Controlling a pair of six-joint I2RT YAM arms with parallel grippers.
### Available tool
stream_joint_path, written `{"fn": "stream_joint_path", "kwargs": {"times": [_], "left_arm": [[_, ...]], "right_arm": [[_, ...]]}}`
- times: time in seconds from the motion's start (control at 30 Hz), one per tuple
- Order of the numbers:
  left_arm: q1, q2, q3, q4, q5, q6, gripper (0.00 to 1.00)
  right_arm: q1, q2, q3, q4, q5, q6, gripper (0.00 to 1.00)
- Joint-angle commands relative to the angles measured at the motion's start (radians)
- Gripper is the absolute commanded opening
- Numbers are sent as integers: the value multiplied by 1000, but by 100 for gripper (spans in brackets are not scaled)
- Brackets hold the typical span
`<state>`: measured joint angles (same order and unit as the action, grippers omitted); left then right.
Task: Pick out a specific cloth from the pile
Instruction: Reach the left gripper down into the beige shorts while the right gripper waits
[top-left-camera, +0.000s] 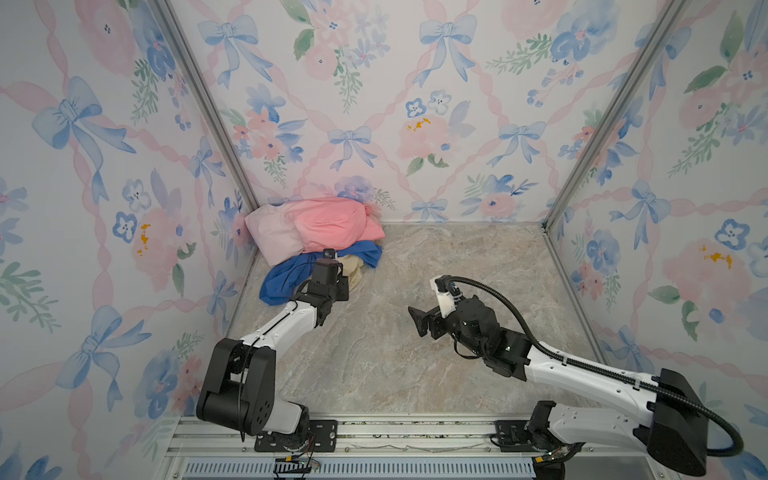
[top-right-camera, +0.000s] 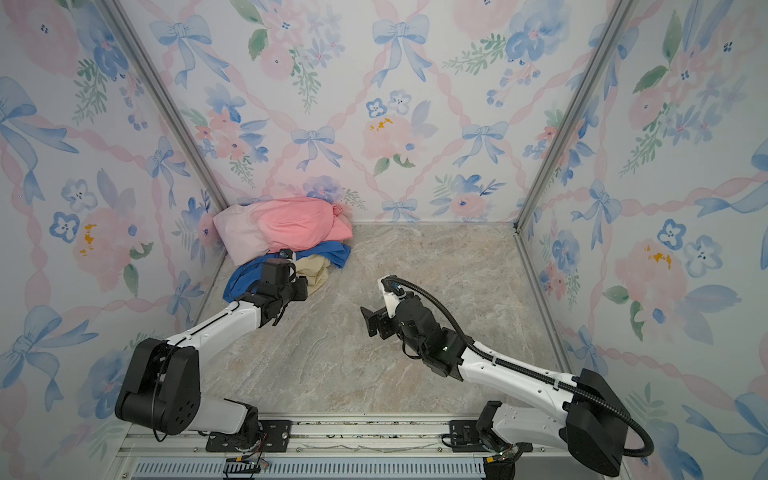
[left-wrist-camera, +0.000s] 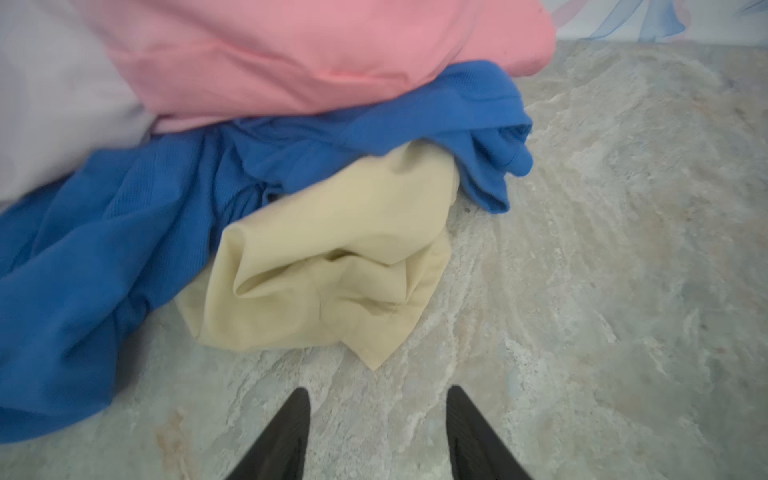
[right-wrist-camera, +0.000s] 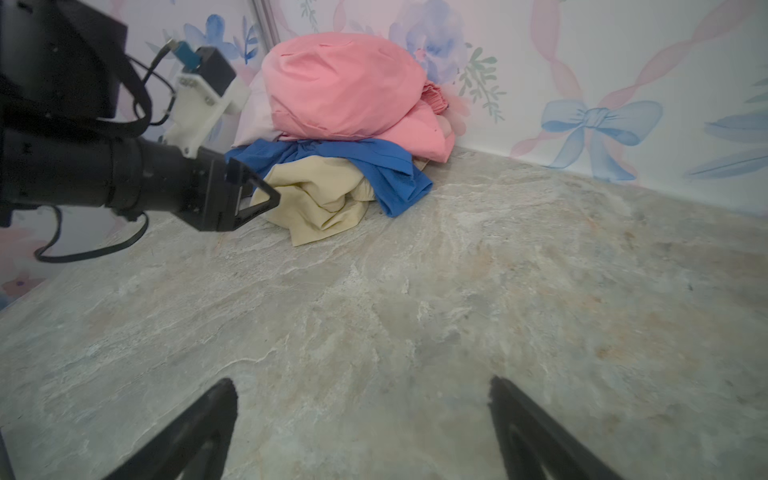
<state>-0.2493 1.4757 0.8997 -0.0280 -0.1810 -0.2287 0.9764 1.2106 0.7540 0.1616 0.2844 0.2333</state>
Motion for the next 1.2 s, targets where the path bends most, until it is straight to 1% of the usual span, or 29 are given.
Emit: {"fn": "stream_joint_path", "kwargs": {"times": [0.0, 0.07, 0.13, 0.2, 0.3, 0.47, 0.63, 0.67, 0.7, 0.77, 0.87, 1.0, 1.17], "left_arm": [[3, 111, 133, -46, -66, 70, 53], [1, 208, 215, -96, -96, 87, 52], [-7, 261, 253, -117, -126, 96, 51], [-11, 286, 266, -118, -129, 99, 51], [-11, 323, 293, -117, -135, 102, 51], [-12, 425, 369, -130, -175, 122, 51], [-19, 494, 408, -129, -228, 147, 51], [-18, 504, 414, -128, -233, 150, 50], [-18, 511, 418, -130, -237, 153, 45], [-18, 512, 418, -129, -233, 149, 25], [-21, 476, 397, -127, -238, 133, 1], [-28, 389, 365, -124, -251, 133, 0], [-28, 226, 365, -124, -269, 139, 0]], "right_arm": [[50, 49, 46, 60, 1, 53, 97], [61, 76, 60, 69, -4, 103, 97], [62, 81, 61, 81, -29, 131, 97], [66, 74, 59, 75, -42, 128, 97], [67, 60, 60, 42, -23, 117, 97], [67, 54, 73, -10, 0, 109, 97], [67, 53, 82, -27, 16, 123, 97], [67, 56, 86, -31, 18, 124, 97], [67, 58, 89, -35, 18, 125, 97], [67, 67, 100, -48, 19, 124, 97], [68, 77, 109, -54, 18, 124, 97], [71, 95, 113, -46, 8, 128, 97], [73, 116, 122, -38, 1, 133, 97]]}}
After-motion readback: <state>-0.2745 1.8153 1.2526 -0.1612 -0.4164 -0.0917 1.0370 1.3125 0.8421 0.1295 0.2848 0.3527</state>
